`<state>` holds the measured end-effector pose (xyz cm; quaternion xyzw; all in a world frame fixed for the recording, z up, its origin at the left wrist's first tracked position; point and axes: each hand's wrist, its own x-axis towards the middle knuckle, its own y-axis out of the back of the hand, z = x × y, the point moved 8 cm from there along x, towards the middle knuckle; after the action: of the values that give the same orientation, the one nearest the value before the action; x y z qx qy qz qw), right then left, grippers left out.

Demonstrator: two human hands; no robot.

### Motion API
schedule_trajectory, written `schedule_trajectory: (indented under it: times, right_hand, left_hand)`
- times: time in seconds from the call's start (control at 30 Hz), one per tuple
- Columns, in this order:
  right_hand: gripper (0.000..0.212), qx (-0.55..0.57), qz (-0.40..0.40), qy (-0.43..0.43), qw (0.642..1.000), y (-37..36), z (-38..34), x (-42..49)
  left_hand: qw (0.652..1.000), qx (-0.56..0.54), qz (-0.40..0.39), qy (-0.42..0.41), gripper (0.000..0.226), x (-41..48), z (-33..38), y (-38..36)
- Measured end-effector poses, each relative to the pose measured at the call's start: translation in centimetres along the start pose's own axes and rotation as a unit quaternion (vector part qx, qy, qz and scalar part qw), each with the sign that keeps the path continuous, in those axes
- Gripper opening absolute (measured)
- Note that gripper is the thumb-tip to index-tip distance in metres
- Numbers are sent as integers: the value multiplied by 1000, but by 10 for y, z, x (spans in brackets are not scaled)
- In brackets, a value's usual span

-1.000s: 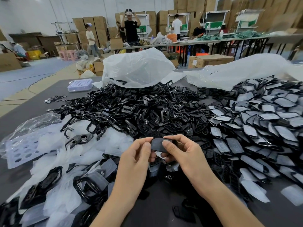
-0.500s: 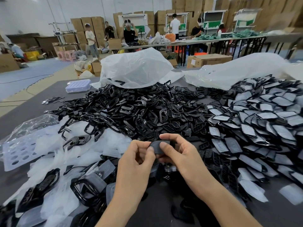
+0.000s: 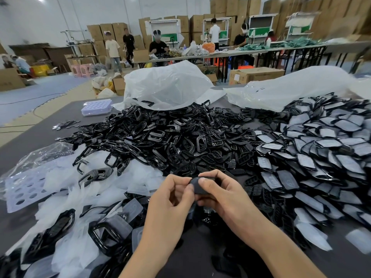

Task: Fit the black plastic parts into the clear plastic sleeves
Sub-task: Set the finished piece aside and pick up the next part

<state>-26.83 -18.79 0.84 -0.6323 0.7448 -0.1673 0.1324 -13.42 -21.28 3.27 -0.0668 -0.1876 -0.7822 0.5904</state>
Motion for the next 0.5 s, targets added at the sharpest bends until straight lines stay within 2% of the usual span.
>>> schedule_trajectory:
  times: [0.17,0.27,0.37,0.5]
  right_hand:
    - [5,-40,-12,-4,999,3,-1,-1]
    - [12,-97,-24,7,995,5,-4,-3]
    - [11,-123,-33,10,992,6,-4,-4]
    - [17,-118,-20,20,993,8,-7,-1]
  left_hand:
    - [999,24,-26,-18,22,-1,0,-3]
    - [997,60,-35,-43,25,-1,3,-3]
    - [988,112,-44,-99,30,-2,11,-4]
    - [968,183,-31,-172,26,-8,25,-6]
